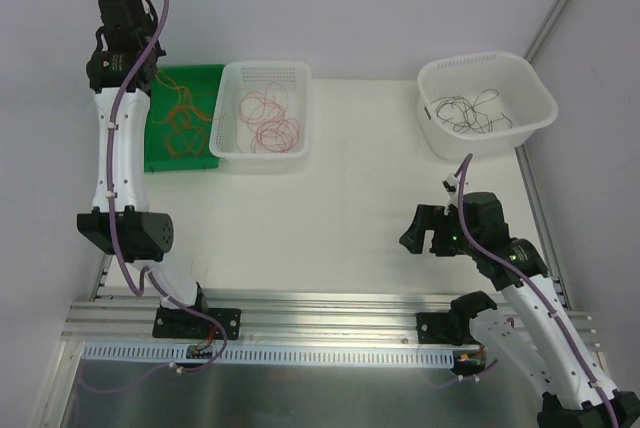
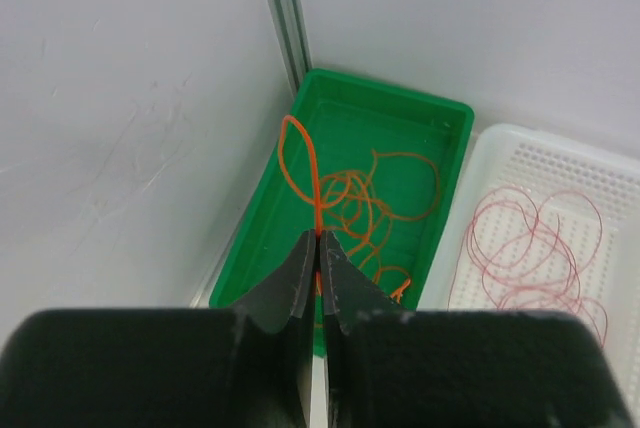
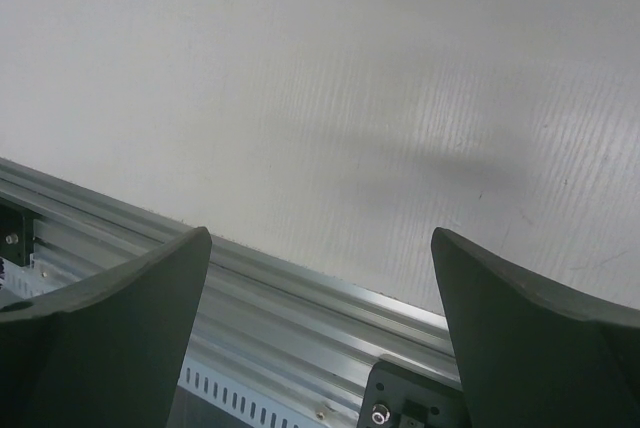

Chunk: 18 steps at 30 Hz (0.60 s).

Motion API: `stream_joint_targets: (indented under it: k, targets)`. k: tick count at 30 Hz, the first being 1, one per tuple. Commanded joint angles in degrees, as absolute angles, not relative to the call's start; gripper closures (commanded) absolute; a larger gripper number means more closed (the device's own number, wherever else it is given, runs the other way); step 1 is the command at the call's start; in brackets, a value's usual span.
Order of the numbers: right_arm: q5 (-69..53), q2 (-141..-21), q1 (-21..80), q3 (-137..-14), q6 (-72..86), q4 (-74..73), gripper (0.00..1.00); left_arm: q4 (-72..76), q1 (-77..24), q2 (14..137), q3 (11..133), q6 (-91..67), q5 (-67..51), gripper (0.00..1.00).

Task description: Untangle the cables

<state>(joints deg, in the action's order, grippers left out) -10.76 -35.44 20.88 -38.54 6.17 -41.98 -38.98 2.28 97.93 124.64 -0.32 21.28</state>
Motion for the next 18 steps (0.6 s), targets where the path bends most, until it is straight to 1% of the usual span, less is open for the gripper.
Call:
stream_joint_targets:
  k: [1,6,9,18]
  targets:
    - [-11.95,-36.38,21.18,-38.58,4.05,-39.73,0.03,-28.76,5.44,100.89,127.00,-3.60,18.29,1.00]
    - [-11.87,-37.97,21.09,-38.85,2.81,-39.20,0.03,-22.95,8.78,109.24,127.09,-6.93,12.49,1.00]
    - [-13.00,-39.20,21.18,-39.02,2.81,-38.67,0.03,-20.75,10.54,113.63,125.69,-11.50,8.55,1.00]
    - [-14.24,-40.17,21.01,-38.76,2.99,-37.62,0.03,-15.12,11.78,119.09,113.74,-11.78,4.22,1.00]
